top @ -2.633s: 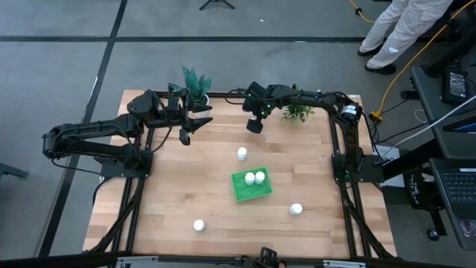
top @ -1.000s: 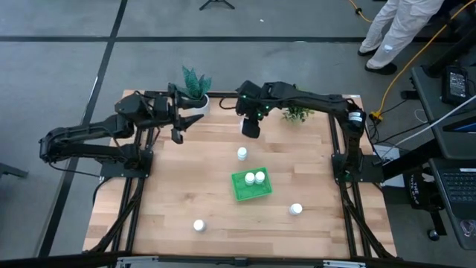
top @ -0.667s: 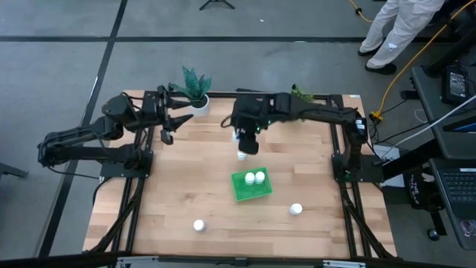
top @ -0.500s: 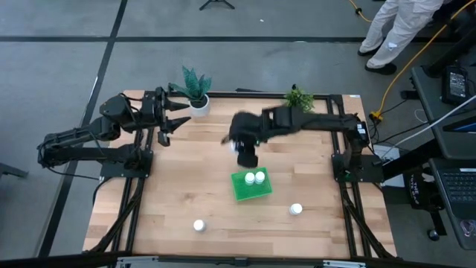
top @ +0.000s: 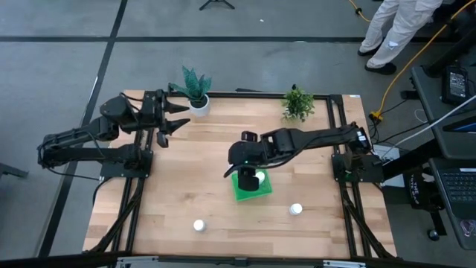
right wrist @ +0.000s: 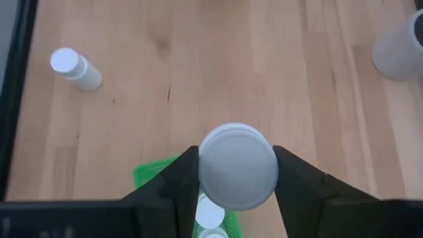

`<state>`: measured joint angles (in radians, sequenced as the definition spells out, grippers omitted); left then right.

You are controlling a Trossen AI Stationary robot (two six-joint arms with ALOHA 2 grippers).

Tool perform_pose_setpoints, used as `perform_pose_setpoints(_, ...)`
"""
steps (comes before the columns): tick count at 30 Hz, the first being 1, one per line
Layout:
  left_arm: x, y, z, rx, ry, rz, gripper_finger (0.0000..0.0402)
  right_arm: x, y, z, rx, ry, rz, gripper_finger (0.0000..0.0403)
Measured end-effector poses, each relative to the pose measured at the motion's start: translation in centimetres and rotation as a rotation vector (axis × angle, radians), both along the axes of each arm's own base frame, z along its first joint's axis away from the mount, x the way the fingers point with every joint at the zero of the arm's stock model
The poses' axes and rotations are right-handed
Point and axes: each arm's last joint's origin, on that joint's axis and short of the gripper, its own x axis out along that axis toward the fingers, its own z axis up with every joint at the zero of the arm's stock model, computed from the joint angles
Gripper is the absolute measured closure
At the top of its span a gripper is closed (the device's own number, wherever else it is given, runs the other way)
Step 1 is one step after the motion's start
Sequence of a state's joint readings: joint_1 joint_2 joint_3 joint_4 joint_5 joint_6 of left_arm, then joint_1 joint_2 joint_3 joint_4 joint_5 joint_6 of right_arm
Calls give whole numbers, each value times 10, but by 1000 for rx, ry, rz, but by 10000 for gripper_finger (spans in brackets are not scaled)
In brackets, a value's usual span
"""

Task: Pick and place pill bottles into a basket
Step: Put the white medicine bottle into the green basket

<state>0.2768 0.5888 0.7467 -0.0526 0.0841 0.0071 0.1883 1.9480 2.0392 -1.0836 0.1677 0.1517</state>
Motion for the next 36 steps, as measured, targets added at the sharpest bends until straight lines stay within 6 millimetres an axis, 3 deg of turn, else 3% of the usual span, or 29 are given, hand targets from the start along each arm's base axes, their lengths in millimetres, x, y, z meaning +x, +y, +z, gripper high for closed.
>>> perform_pose_setpoints(20, -18, -5, 3, 12, -21, 15, 222, 32, 7, -70, 18, 202, -6, 248)
perform_pose_setpoints(29, -24, -7, 4, 83, -21, 6, 222, 34, 11, -78, 54, 210, -73, 248)
perform_pose_setpoints(36, -27, -8, 4, 104, -25, 9, 222, 31, 21, -101, 65, 246, -95, 248)
